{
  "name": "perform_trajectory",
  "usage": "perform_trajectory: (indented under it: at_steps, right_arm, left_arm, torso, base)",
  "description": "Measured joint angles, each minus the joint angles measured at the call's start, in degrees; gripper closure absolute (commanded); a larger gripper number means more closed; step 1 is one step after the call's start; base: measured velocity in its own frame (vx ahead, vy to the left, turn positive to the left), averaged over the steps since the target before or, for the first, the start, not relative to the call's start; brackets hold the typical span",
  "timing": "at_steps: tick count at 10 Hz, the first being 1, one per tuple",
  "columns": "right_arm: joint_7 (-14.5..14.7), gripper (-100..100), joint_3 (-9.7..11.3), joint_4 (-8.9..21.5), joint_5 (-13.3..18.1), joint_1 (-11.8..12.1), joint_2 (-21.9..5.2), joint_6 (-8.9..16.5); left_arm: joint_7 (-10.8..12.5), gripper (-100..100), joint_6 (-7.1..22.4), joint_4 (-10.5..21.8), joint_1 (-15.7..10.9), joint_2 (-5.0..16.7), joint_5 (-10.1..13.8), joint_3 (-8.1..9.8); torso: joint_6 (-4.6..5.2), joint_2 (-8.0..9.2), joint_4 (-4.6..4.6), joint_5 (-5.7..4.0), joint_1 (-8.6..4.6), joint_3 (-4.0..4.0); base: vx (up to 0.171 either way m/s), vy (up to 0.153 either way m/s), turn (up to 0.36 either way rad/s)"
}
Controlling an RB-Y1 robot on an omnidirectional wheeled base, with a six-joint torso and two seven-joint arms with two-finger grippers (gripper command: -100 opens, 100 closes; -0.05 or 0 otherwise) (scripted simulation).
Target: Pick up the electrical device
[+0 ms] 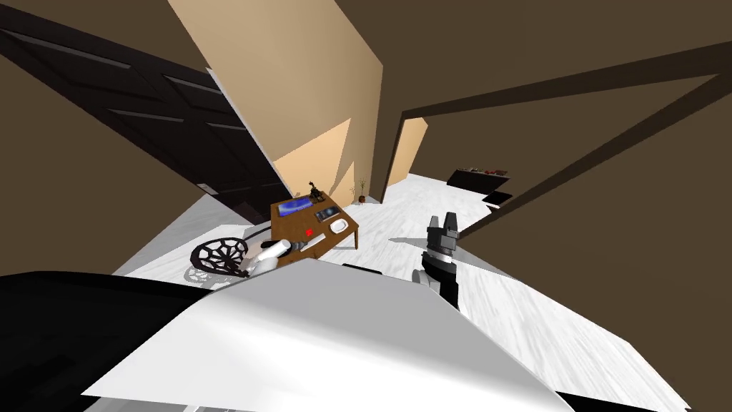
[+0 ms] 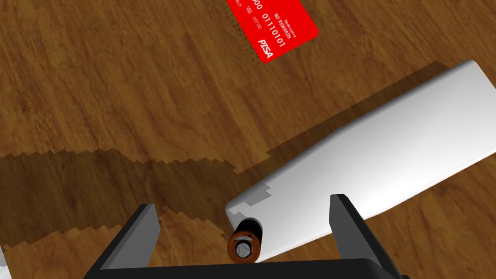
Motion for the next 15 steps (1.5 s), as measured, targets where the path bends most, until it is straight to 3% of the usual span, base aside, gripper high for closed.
perform_trajectory:
  at_steps: [2, 4, 5, 6, 10, 11, 12, 15]
  right_arm:
    - [0.0, 0, 0.0, 0.0, 0.0, 0.0, 0.0, 0.0]
    - [0.0, 0, 0.01, 0.0, 0.0, -0.01, 0.0, 0.0]
    - [0.0, 0, 0.01, 0.0, 0.0, -0.01, 0.0, 0.0]
    - [0.0, 0, -0.01, 0.0, 0.0, 0.01, 0.0, 0.0]
    - [0.0, 0, -0.01, 0.0, 0.0, 0.01, 0.0, 0.0]
    - [0.0, 0, -0.01, 0.0, 0.0, 0.01, 0.0, 0.0]
    - [0.0, 0, -0.01, 0.0, 0.0, 0.01, 0.0, 0.0]
    - [0.0, 0, -0.01, 0.0, 0.0, 0.02, -0.01, 0.0]
  left_arm:
    - [0.12, -100, -1.5, 2.98, -0.39, 1.09, 0.57, 1.11]
    - [0.05, -100, -3.66, 8.18, -1.48, 3.3, 1.54, 2.8]
    - [0.62, -100, -4.18, 9.0, -1.16, 3.9, 1.69, 3.94]
    - [0.79, 100, -4.22, 9.02, -1.13, 3.93, 1.7, 4.07]
    - [0.81, 100, -4.22, 9.02, -1.14, 3.91, 1.72, 4.07]
    - [0.8, 0, -4.21, 9.02, -1.14, 3.91, 1.72, 4.07]
    - [0.8, 100, -4.21, 9.02, -1.14, 3.91, 1.72, 4.07]
    - [0.16, 100, -3.18, 6.75, -0.86, 2.71, 1.29, 2.61]
  torso:
    - [0.0, -0.09, -0.02, -0.01, -0.03, -0.05]
    - [0.05, 0.0, 0.0, -0.02, -0.05, 0.0]
    - [0.05, 0.08, 0.02, -0.02, -0.09, 0.05]
    - [-0.02, -0.07, -0.01, -0.01, -0.02, -0.03]
    - [-0.01, -0.31, -0.08, 0.0, 0.03, -0.19]
    - [-0.01, -0.32, -0.08, 0.0, 0.04, -0.19]
    - [-0.01, -0.32, -0.08, 0.0, 0.03, -0.19]
    - [-0.01, -0.55, -0.13, 0.01, 0.09, -0.32]
  base:
    - [-0.058, -0.012, -0.167]
    - [-0.098, -0.025, -0.371]
    - [-0.044, -0.01, -0.073]
    - [-0.008, -0.002, 0.015]
    - [0.0, 0.0, 0.0]
    - [0.0, 0.0, 0.0]
    - [0.032, 0.017, 0.254]
    - [0.069, 0.021, 0.241]
